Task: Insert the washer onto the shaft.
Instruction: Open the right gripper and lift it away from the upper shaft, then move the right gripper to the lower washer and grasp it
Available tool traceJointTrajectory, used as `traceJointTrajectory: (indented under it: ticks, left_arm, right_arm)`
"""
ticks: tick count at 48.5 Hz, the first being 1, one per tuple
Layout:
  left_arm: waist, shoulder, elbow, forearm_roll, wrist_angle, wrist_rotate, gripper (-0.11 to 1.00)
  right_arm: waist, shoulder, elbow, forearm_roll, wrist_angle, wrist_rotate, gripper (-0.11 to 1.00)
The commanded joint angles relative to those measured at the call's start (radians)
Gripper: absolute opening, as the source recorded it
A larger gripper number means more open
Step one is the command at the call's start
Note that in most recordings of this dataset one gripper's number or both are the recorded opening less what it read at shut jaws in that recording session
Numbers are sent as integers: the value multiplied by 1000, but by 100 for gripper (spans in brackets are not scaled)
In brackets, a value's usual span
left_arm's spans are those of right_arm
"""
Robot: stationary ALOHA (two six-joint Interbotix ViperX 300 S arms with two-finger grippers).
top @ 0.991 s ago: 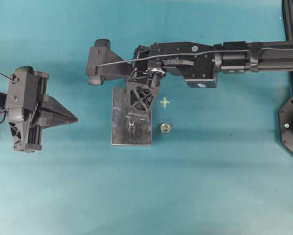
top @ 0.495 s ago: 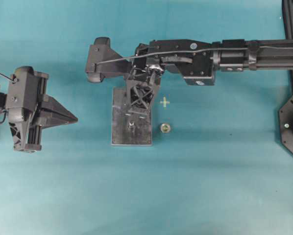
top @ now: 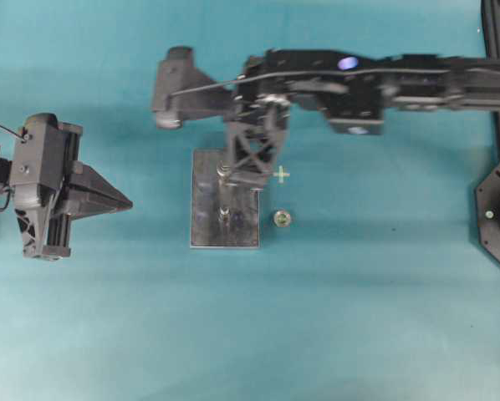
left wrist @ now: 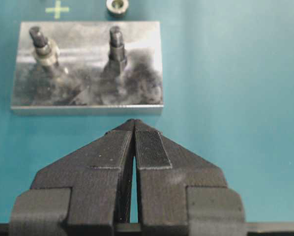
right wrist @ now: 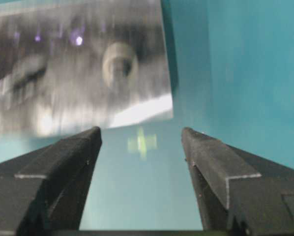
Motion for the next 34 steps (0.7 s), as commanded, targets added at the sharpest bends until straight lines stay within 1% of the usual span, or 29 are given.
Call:
traceJointTrajectory:
  ticks: [1,5,8,15,21,25,29,34]
  left_arm:
    - [-2,-6,-11,3,-9,-2,0]
    - [-2,-6,-12,3,-9,-2,0]
    - [-2,-6,-11,2,-9,-3,0]
    - [-2,-8,-12,3,-8,-5,0]
    - [-2,-5,-14,2,-9,-3,0]
    - [-3,-3,-12,2,-8,-3,0]
    - [-2,0,-17,3,-9,-3,0]
    - [-2,0,-21,2,-9,-5,0]
  right_arm:
    - [17,-80,18,0,-15,11,73]
    - [35,-121,58,-2,-41,11,73]
    - [48,-161,109,0,-71,23,73]
    - [58,-255,238,0,-153,100,74]
    - [75,-331,374,5,-264,144,75]
    - [95,-347,443,17,-334,161,75]
    - [114,-339,500,40,-394,184,76]
    - [133,-313,532,58,-453,207,76]
